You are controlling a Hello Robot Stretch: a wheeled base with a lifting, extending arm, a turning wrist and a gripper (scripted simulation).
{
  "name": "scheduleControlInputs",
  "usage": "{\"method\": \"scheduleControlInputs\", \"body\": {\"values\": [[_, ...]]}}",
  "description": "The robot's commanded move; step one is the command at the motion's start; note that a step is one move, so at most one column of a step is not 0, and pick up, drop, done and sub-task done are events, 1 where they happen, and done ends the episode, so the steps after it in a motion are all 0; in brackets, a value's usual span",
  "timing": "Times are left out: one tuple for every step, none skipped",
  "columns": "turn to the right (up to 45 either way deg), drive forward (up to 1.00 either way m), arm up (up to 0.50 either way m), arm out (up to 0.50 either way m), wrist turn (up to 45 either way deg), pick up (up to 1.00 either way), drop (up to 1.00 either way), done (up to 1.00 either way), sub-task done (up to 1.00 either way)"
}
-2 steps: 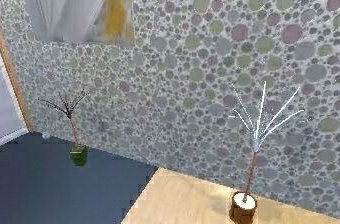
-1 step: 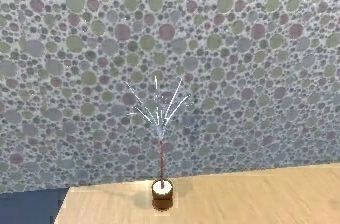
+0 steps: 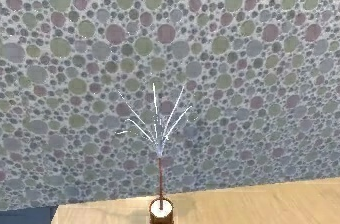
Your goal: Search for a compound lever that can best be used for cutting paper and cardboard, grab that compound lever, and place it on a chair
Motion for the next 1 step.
{"method": "scheduleControlInputs", "body": {"values": [[-45.0,0.00,0.00,0.00,0.0,0.00,0.00,0.00,0.00]]}}
